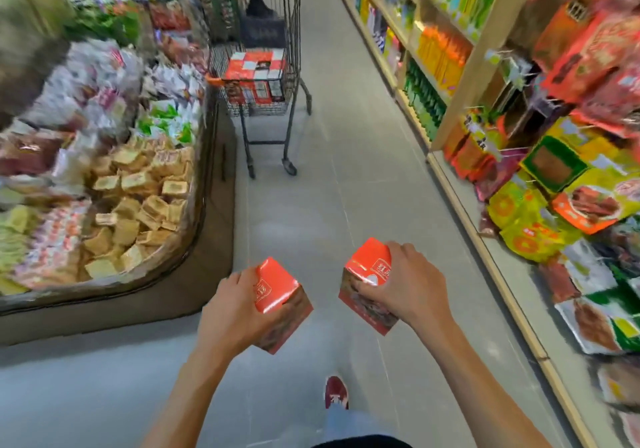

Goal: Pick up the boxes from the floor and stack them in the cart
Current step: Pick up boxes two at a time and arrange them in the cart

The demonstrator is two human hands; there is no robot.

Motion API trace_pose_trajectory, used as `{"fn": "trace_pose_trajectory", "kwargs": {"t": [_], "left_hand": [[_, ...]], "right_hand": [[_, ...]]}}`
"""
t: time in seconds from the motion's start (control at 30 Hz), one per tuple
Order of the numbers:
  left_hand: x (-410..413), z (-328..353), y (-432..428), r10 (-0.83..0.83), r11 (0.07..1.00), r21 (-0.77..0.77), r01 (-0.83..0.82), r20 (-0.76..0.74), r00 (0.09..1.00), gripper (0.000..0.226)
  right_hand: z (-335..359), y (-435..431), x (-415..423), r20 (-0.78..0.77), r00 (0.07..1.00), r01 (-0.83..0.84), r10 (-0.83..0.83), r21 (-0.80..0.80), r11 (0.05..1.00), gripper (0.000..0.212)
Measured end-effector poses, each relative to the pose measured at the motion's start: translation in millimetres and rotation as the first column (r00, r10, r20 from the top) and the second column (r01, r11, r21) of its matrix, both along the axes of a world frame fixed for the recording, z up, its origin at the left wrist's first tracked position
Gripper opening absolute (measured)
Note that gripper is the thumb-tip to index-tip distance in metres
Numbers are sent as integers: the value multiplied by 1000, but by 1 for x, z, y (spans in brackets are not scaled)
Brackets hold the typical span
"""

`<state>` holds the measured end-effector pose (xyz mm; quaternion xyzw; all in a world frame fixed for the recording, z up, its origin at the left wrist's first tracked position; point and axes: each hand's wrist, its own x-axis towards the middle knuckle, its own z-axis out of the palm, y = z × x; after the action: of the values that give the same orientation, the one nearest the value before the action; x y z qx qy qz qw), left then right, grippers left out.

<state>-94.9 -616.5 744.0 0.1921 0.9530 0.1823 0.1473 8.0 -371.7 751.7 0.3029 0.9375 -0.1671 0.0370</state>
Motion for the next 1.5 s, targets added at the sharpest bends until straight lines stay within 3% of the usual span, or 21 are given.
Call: {"fn": "trace_pose_trajectory", "kwargs": {"t": [0.23,0.43,0.63,0.83,1.13,1.33,1.5], "left_hand": [[-152,-7,4,202,978,50,-203,8,979,94],[-299,-18,18,207,977,56,-206,-6,978,91],[-482,-19,37,234,965,105,-241,80,969,85],[-629,-9,80,232,969,80,-233,14,972,93],[-850,-24,174,253,966,58,-252,-25,967,93],[-961,-23,223,330,935,129,-330,17,944,86],[-1040,-33,257,362,927,94,-363,26,932,81]], "right_hand": [[1,21,-184,3,992,-126,126,-13,992,78],[-9,36,-342,5,987,-161,161,-12,987,75],[-10,49,-507,51,984,-165,168,-55,985,88],[-6,84,-638,35,993,-113,116,-90,989,86],[-13,184,-845,38,984,-170,172,-43,984,92],[-4,238,-954,83,968,-237,237,-6,971,92],[-1,265,-1017,99,978,-180,185,-61,982,93]]}}
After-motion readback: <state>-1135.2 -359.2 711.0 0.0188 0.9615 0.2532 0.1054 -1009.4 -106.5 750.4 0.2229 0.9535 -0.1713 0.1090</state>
